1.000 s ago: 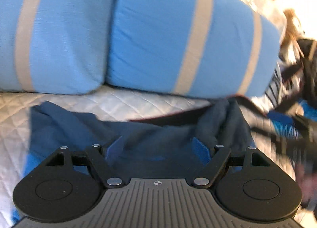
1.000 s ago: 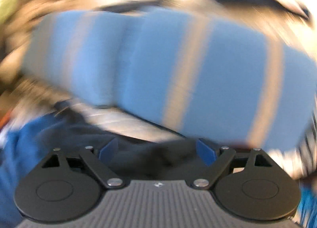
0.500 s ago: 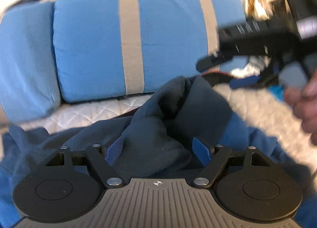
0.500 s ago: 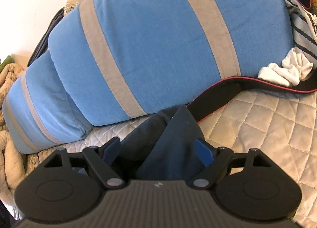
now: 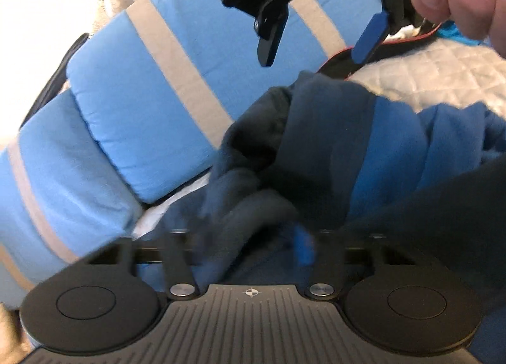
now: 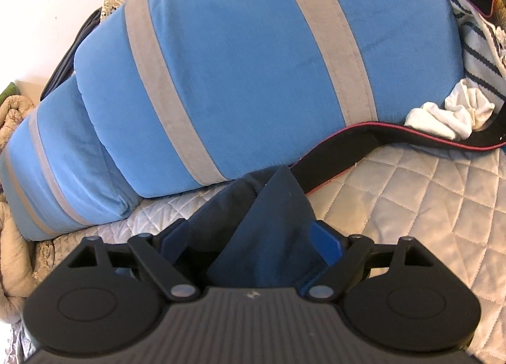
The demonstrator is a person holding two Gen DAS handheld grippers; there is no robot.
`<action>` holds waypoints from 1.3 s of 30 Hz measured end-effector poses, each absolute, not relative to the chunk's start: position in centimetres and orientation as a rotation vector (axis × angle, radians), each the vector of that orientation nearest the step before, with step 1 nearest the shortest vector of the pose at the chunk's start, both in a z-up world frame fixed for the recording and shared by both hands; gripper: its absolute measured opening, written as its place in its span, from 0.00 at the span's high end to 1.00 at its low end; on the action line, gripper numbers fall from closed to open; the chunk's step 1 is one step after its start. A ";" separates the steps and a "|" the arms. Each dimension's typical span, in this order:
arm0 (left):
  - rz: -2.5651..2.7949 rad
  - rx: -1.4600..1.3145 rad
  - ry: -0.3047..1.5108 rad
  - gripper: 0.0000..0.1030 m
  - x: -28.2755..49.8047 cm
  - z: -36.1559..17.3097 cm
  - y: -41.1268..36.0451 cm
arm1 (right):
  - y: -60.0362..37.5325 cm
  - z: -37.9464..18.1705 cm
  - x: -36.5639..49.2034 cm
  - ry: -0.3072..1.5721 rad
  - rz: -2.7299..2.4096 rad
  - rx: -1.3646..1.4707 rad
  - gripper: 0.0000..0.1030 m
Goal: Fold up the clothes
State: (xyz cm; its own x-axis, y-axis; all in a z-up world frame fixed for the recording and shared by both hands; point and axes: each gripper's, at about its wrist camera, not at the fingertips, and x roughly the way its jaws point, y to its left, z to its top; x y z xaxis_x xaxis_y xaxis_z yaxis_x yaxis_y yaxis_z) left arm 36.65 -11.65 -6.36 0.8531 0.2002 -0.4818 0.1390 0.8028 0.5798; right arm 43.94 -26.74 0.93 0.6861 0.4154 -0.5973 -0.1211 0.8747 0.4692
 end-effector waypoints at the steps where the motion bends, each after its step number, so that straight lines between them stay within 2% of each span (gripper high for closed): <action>1: 0.040 0.664 0.546 0.82 36.3 -6.4 -11.6 | -26.7 0.9 44.0 0.762 0.315 0.421 0.13; 4: 0.045 0.726 0.507 0.87 35.2 -6.7 -11.6 | -26.6 1.0 44.7 0.763 0.327 0.444 0.13; 14: -0.018 0.885 0.496 0.88 34.0 -7.1 -11.8 | -25.6 1.1 49.3 0.848 0.391 0.636 0.12; 25: -0.070 1.045 0.496 0.89 33.3 -8.4 -12.4 | -20.6 0.9 53.2 1.061 0.318 0.518 0.23; 26: -0.073 1.046 0.499 0.89 33.4 -8.4 -12.4 | -20.0 0.8 53.6 1.077 0.314 0.493 0.27; 28: -0.081 1.046 0.506 0.89 33.4 -8.4 -12.3 | -19.1 0.1 54.2 1.116 0.318 0.465 0.41; 29: -0.081 1.048 0.506 0.89 33.5 -8.4 -12.3 | -18.7 -0.3 54.5 1.133 0.322 0.455 0.57; 30: -0.080 1.048 0.504 0.89 33.5 -8.4 -12.3 | -18.6 -0.6 54.5 1.134 0.322 0.449 0.79; 31: -0.079 1.047 0.502 0.89 33.6 -8.4 -12.3 | -18.8 -0.9 54.3 1.116 0.321 0.445 0.85; 35: -0.066 1.012 0.480 0.89 34.0 -8.3 -12.0 | -21.5 -1.8 53.2 0.987 0.401 0.537 0.88; 39: -0.049 0.973 0.446 0.89 34.8 -8.3 -11.8 | -27.1 -4.7 52.2 0.862 0.531 0.820 0.89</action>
